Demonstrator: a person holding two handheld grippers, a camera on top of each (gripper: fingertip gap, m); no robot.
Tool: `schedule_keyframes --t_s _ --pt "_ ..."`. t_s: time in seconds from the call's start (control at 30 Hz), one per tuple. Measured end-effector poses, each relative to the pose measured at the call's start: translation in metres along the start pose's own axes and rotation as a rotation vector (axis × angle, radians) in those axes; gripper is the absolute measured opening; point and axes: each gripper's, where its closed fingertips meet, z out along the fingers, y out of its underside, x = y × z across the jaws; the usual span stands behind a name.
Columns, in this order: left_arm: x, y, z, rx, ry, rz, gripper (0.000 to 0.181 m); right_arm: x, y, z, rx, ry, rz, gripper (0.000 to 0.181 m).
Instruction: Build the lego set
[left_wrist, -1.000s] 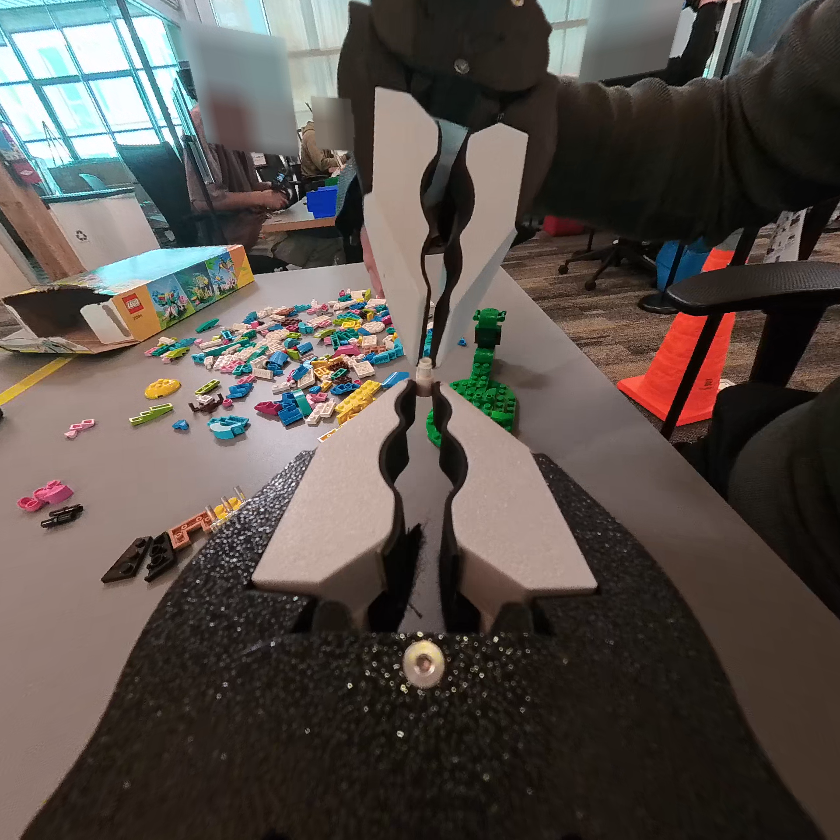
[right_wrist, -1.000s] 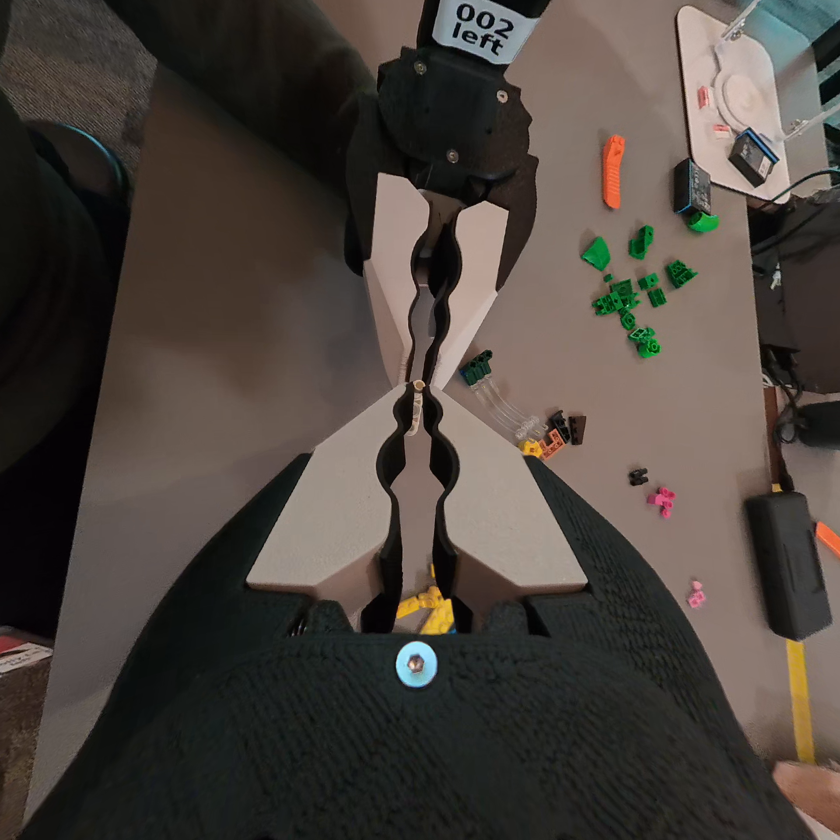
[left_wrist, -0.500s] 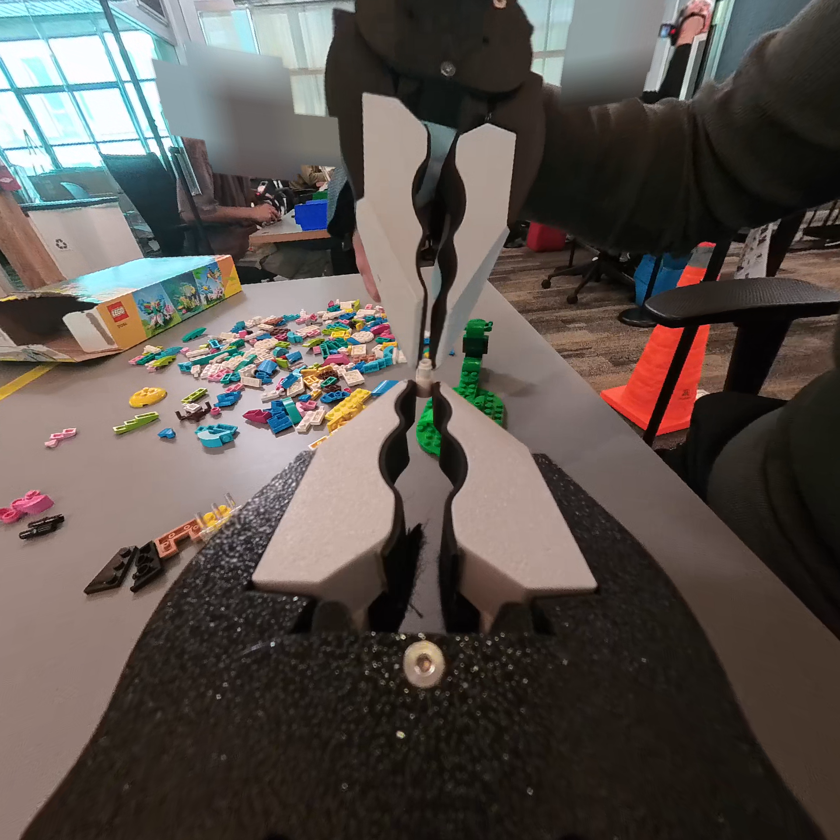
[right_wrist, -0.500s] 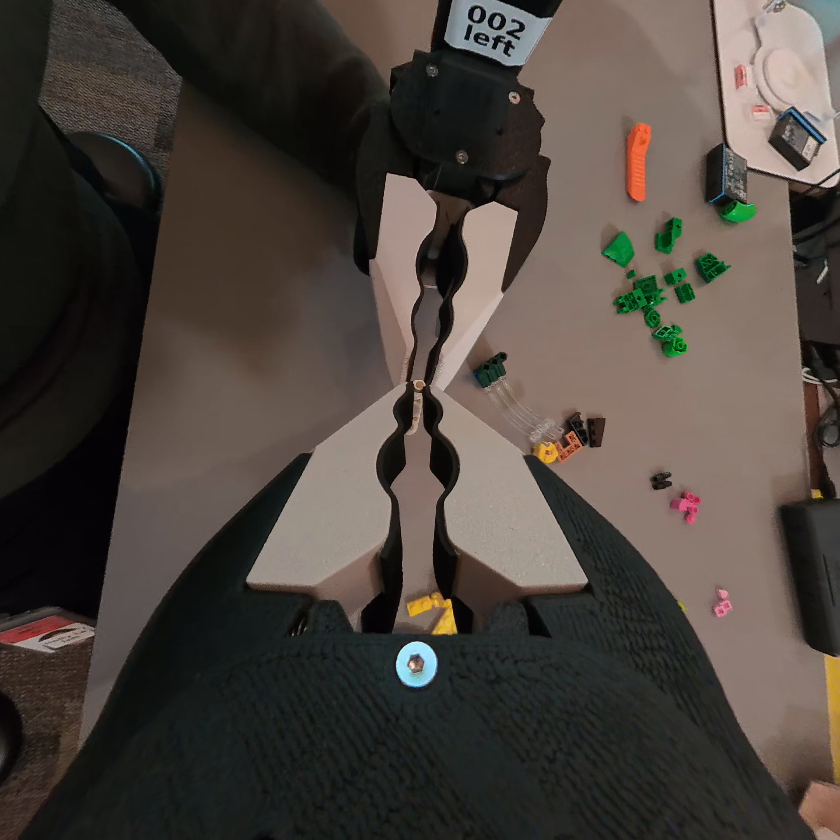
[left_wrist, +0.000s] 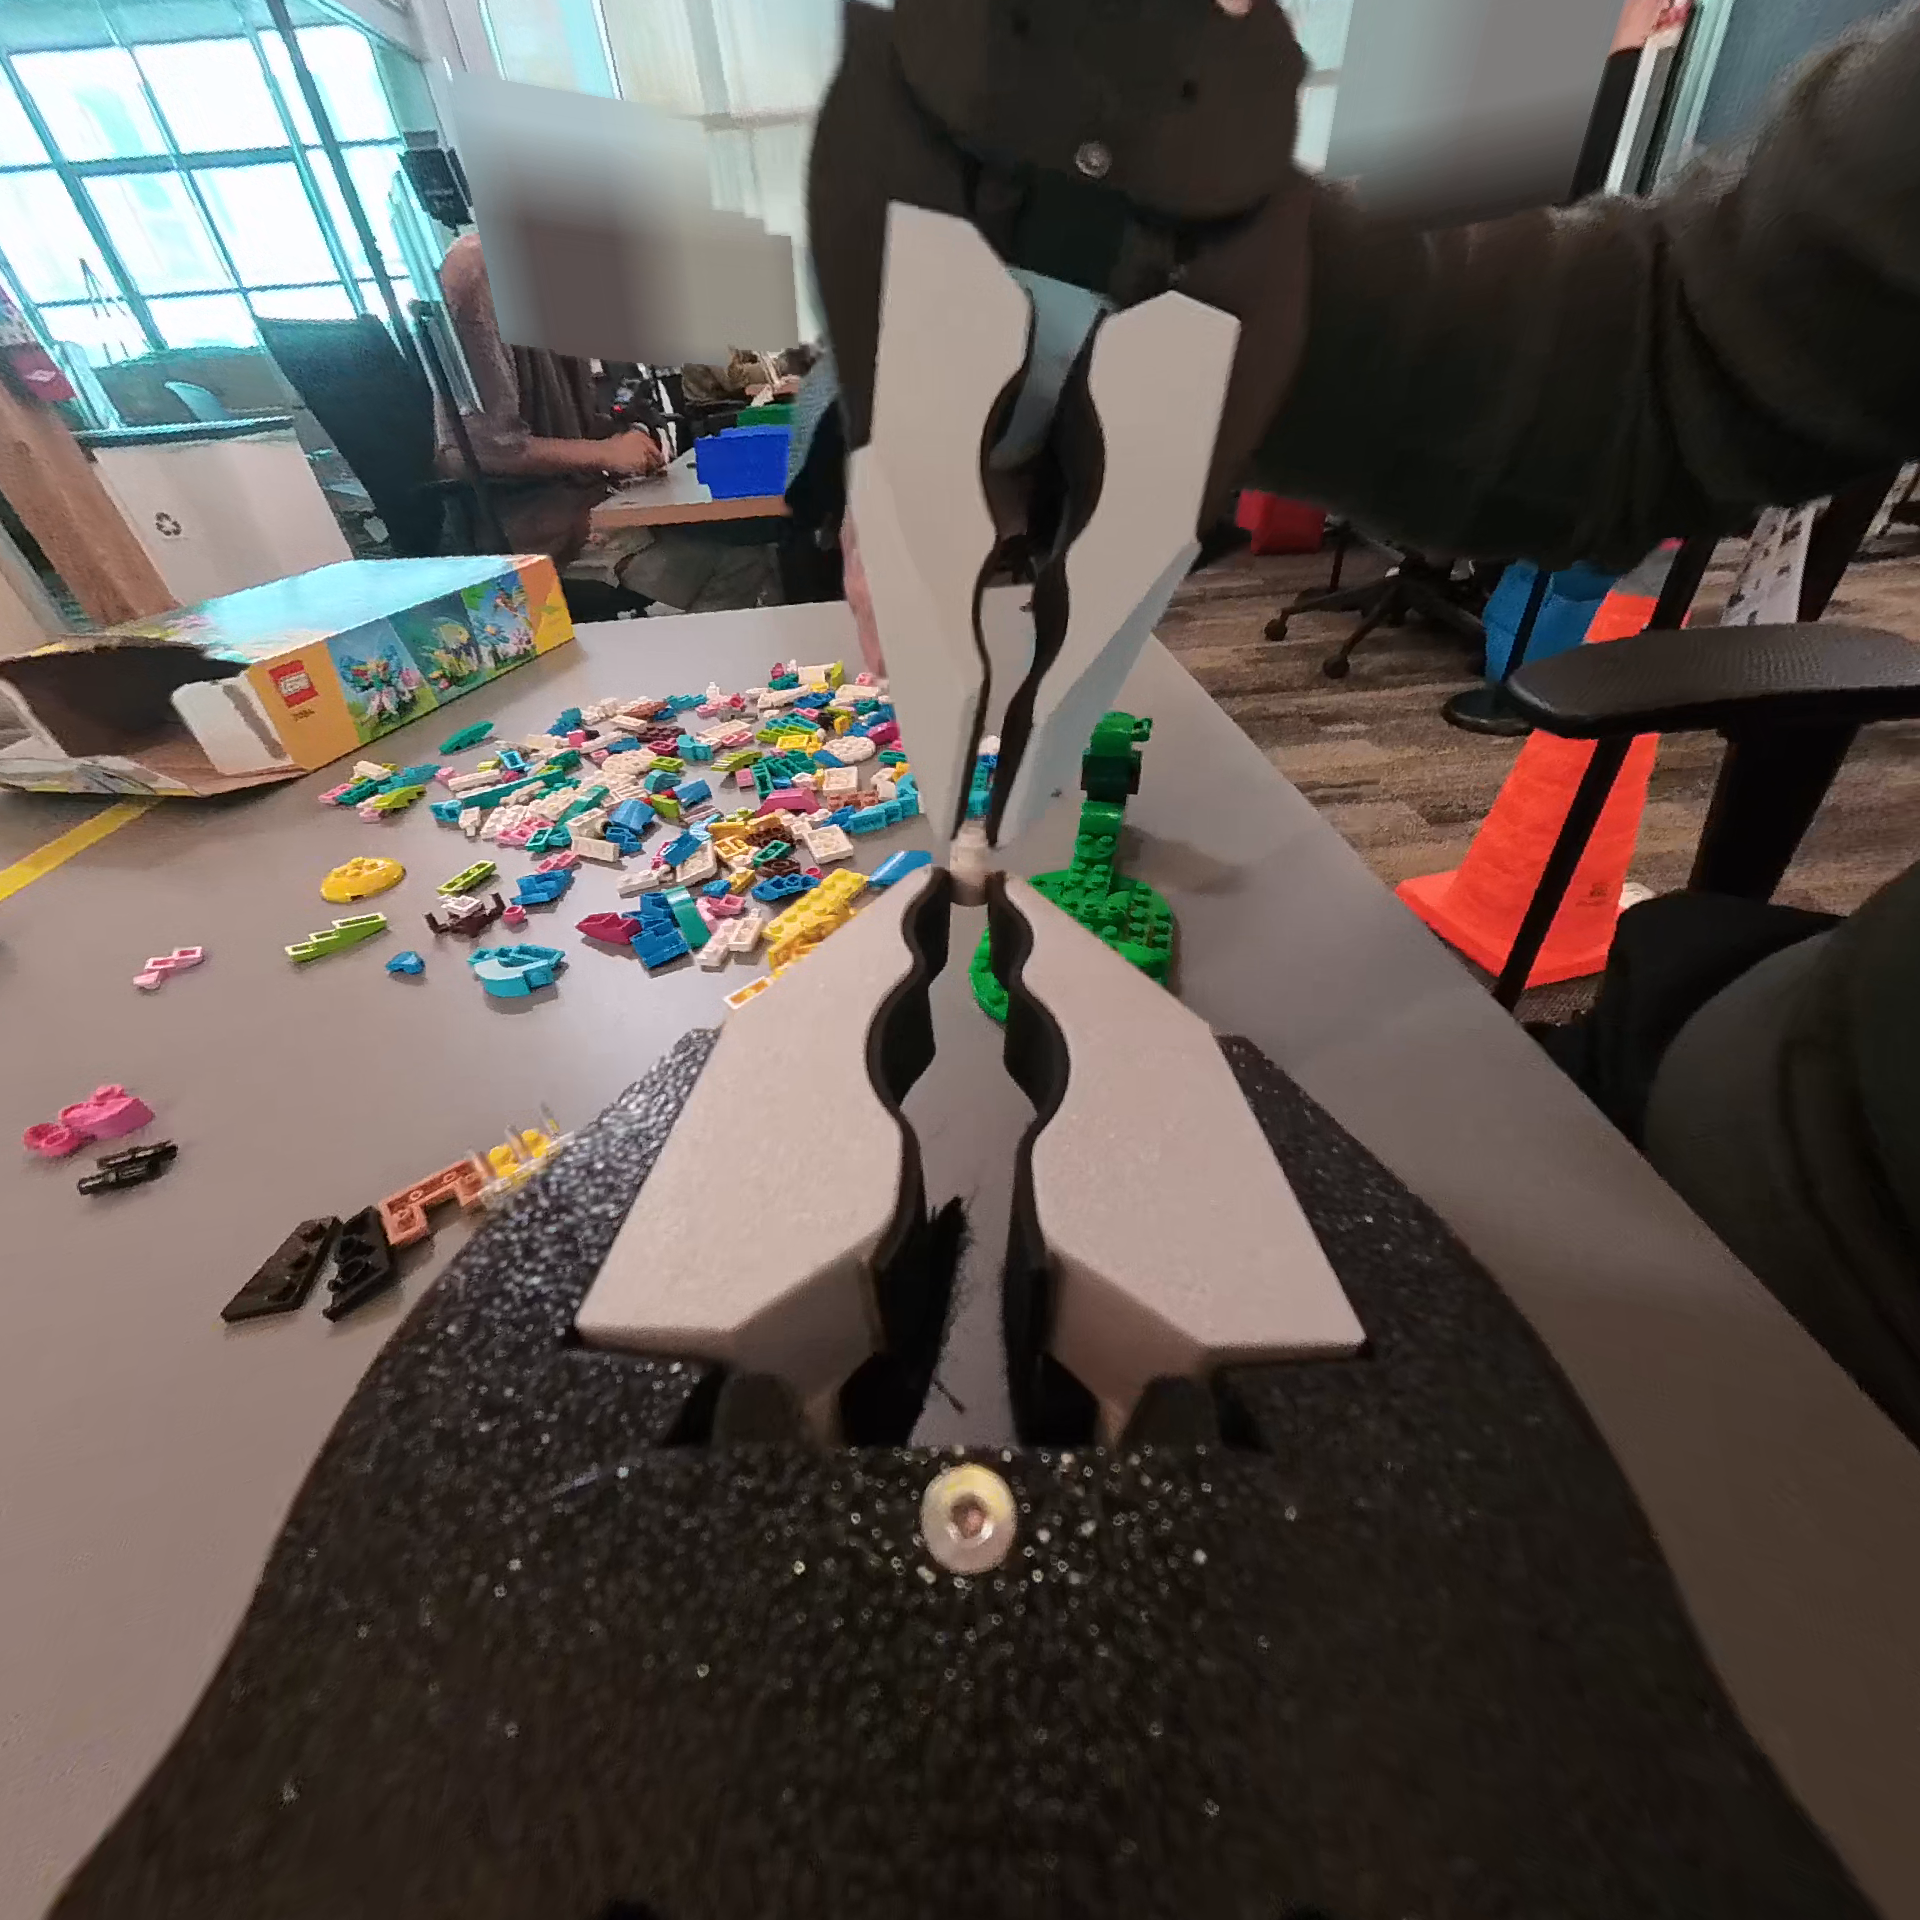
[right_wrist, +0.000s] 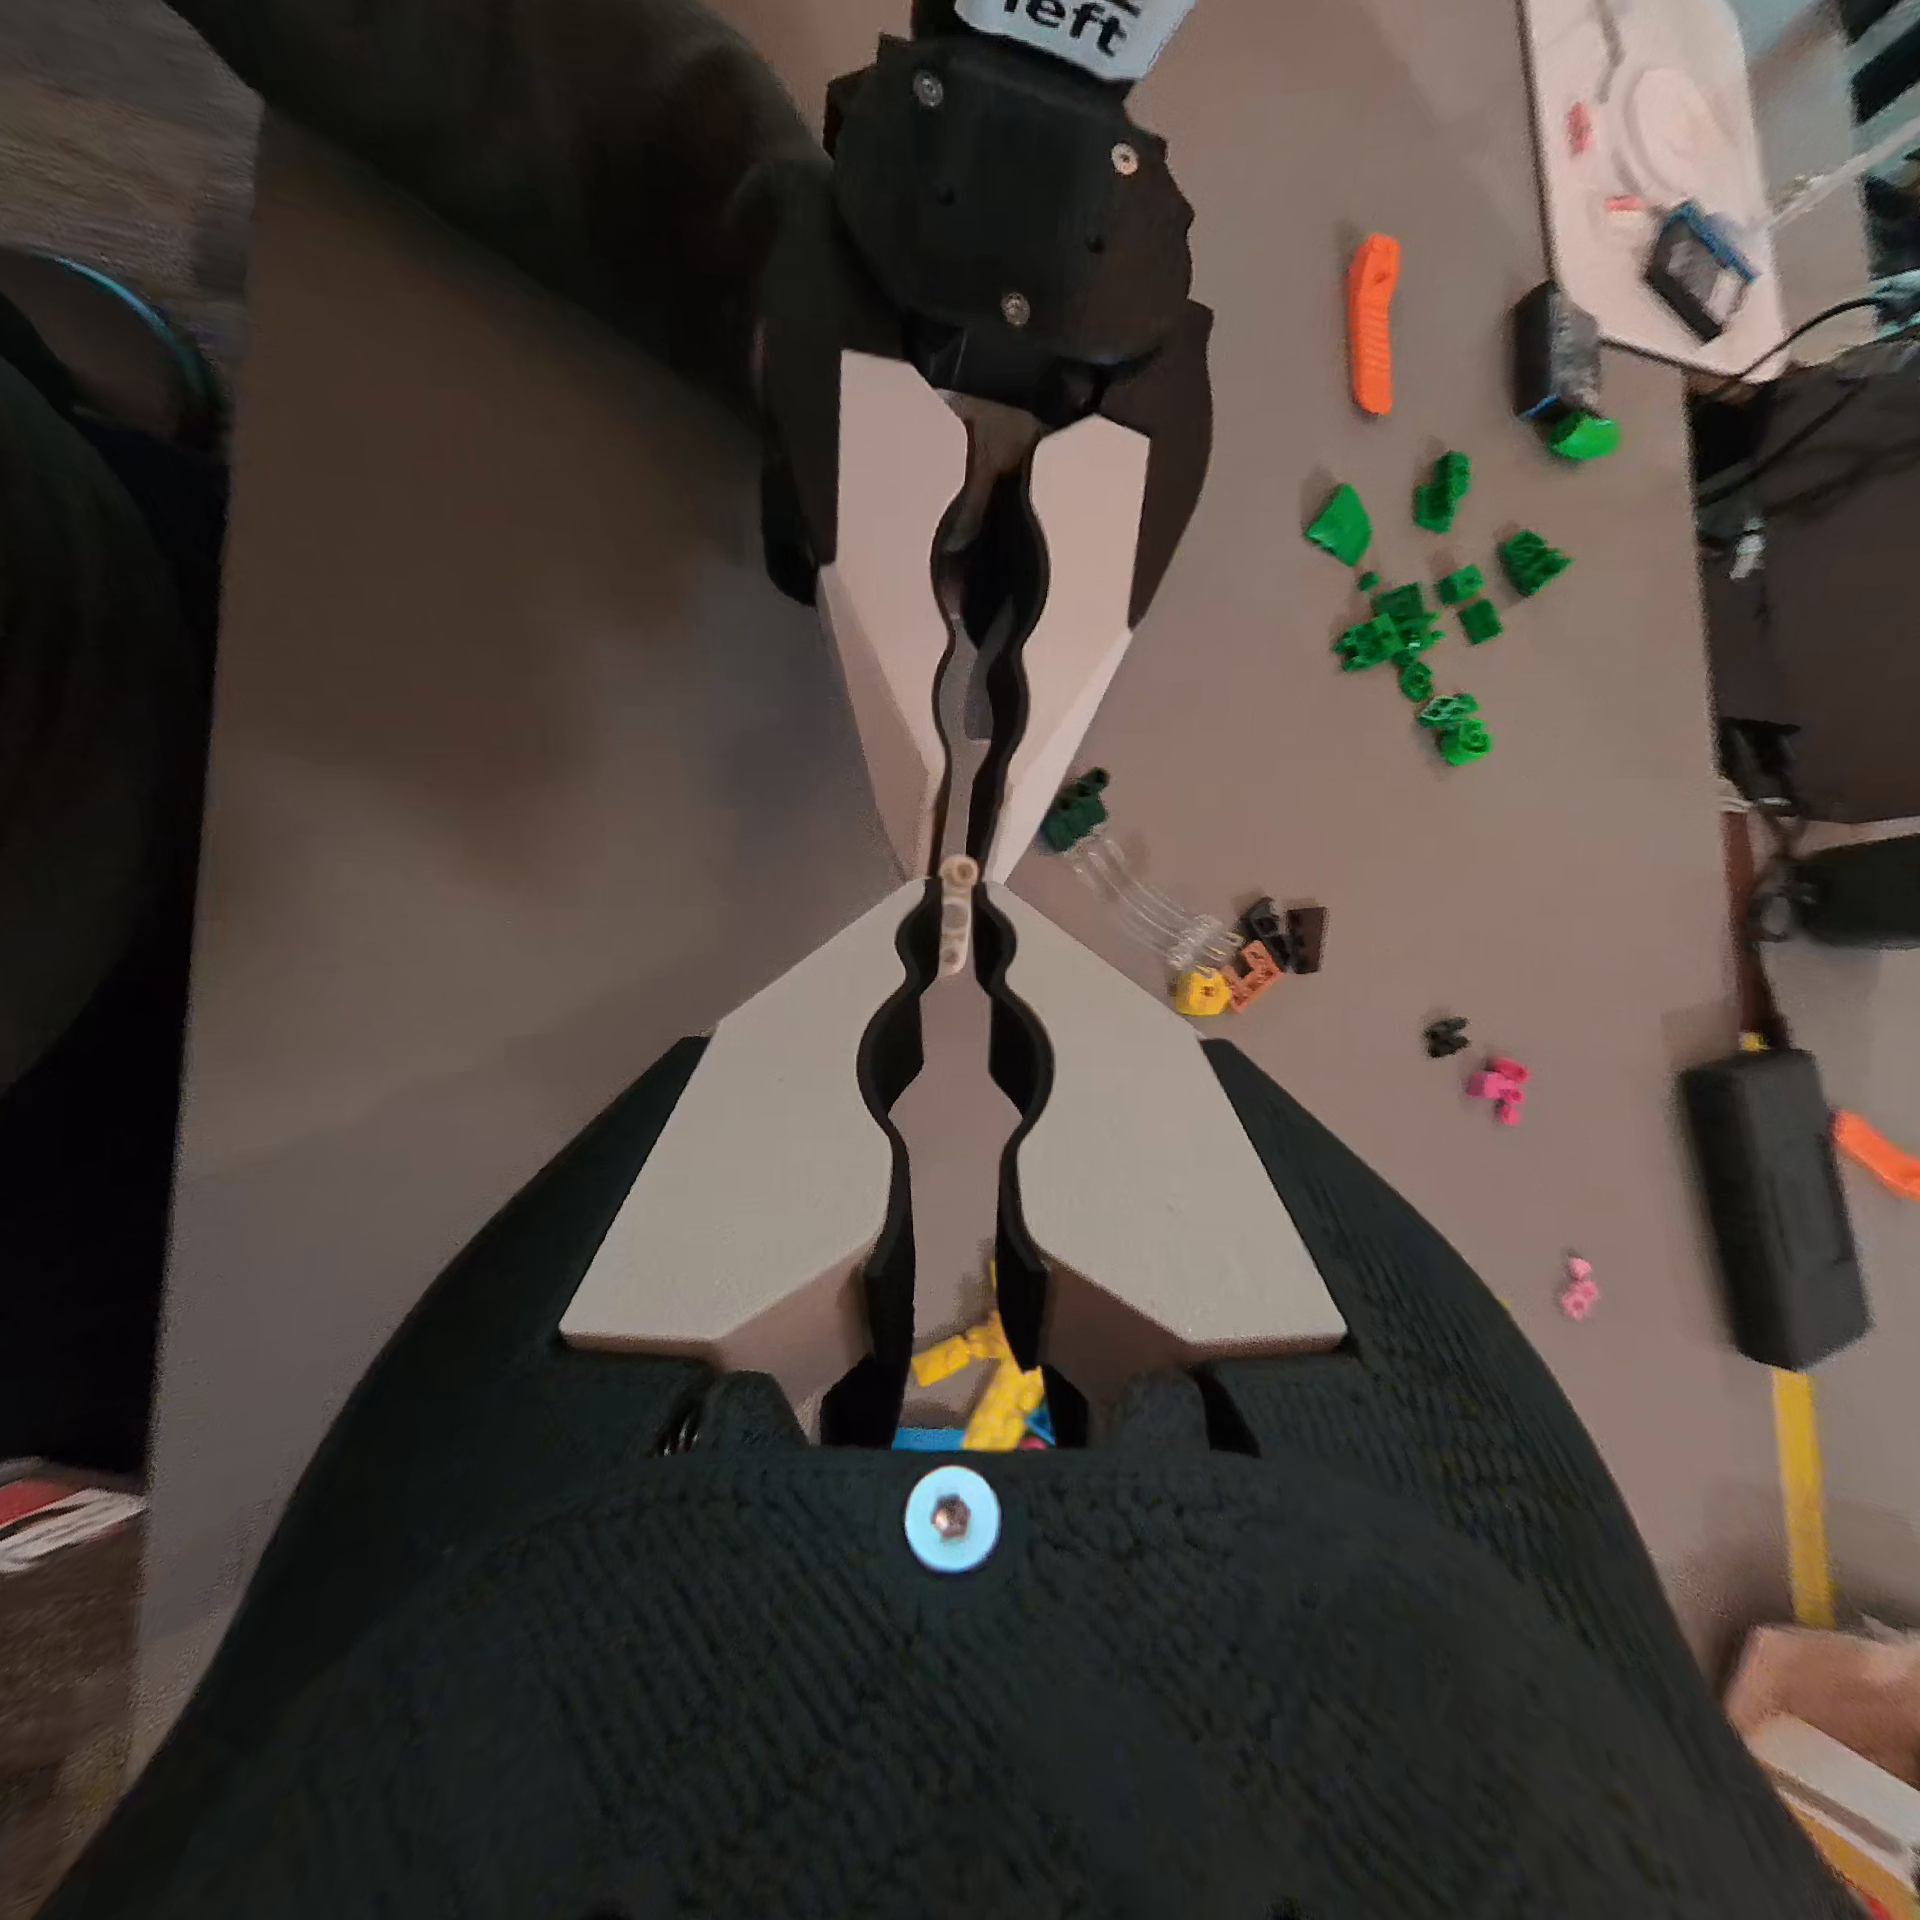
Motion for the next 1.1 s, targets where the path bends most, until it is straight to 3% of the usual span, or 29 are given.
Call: schedule_keyframes --t_s 0.17,0.27,0.4,0.6,1.1 --pt "-0.018 -0.011 -0.013 0.106 -0.009 -0.196 0.004 0.009 -0.003 0.000 0.013 0.212 -0.232 0.049" --pt "-0.017 -0.017 -0.018 0.165 0.062 -0.319 0.004 0.015 -0.009 0.002 -0.004 0.365 -0.431 0.045" --pt "-0.008 -0.017 -0.017 0.157 0.139 -0.345 0.004 0.019 -0.021 0.000 0.033 0.460 -0.517 0.036" --pt "-0.007 -0.019 -0.018 0.170 0.155 -0.364 0.004 0.014 -0.018 0.008 -0.004 0.451 -0.586 0.022" --pt "-0.002 -0.024 -0.022 0.206 0.188 -0.350 0.004 0.013 -0.024 0.008 -0.102 0.499 -0.820 0.012"
